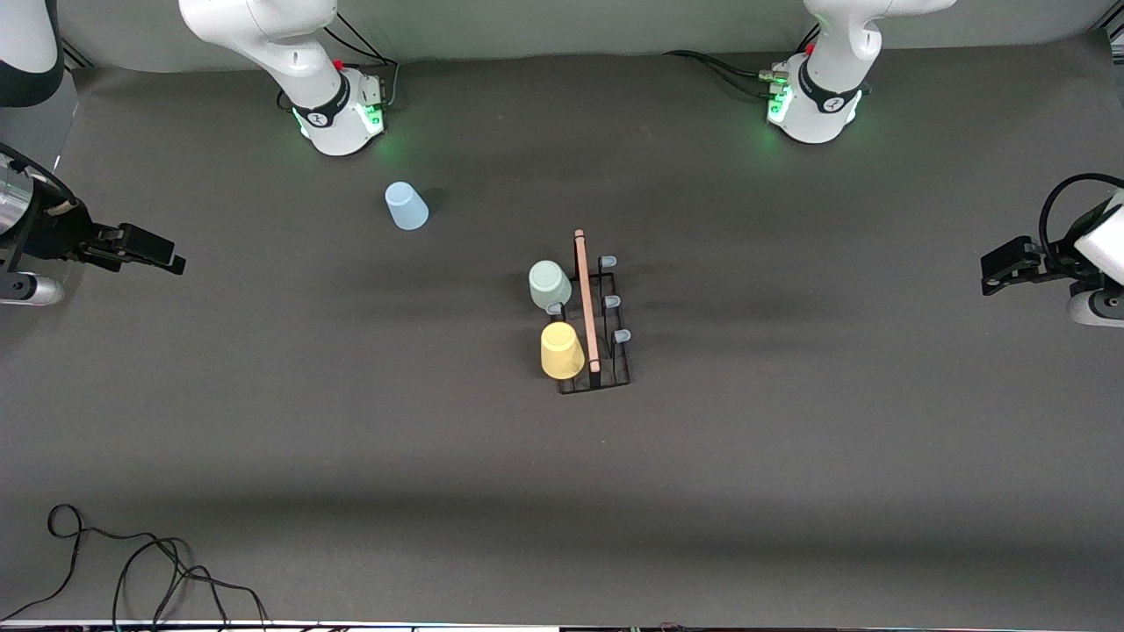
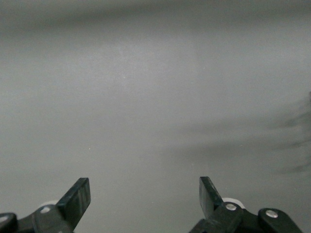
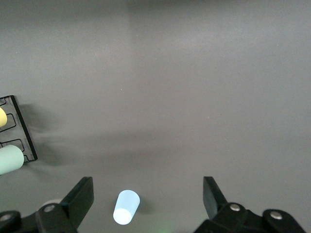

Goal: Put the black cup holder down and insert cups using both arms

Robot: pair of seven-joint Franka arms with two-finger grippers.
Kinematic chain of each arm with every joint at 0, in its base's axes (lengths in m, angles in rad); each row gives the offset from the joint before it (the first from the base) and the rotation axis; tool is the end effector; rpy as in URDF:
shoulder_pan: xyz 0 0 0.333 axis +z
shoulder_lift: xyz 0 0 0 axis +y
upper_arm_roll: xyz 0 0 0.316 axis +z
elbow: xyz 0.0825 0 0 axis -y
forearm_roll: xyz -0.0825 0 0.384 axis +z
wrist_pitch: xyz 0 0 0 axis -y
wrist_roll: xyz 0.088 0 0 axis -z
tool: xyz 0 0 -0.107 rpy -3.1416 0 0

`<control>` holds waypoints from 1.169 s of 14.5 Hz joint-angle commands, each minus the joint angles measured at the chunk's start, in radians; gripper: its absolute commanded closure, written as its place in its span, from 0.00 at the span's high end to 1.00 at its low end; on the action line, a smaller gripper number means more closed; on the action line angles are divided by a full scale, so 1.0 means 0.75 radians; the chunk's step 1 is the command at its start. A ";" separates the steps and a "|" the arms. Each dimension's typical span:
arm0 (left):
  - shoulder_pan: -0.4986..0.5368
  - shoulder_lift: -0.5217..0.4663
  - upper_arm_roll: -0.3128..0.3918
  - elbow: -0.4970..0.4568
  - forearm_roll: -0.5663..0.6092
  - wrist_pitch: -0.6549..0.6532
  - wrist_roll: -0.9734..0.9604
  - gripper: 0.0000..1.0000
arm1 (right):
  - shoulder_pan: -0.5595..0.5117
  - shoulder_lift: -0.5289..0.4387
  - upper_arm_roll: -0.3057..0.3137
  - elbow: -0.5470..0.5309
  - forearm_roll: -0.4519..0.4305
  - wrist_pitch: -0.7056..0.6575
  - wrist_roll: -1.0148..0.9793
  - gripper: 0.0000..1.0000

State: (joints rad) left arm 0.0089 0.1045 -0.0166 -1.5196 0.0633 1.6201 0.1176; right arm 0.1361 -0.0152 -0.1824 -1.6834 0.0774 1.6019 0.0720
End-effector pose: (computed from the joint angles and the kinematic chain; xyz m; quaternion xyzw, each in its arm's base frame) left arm 0.5905 0.0024 0.5934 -0.9975 0.0642 0.0037 0.0306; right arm 0.5485 -0.0180 0.5826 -0.9968 0.0615 0.0338 0.0396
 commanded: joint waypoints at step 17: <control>-0.028 0.004 0.006 0.009 -0.013 -0.051 -0.075 1.00 | -0.030 0.000 0.119 0.007 -0.093 0.016 -0.020 1.00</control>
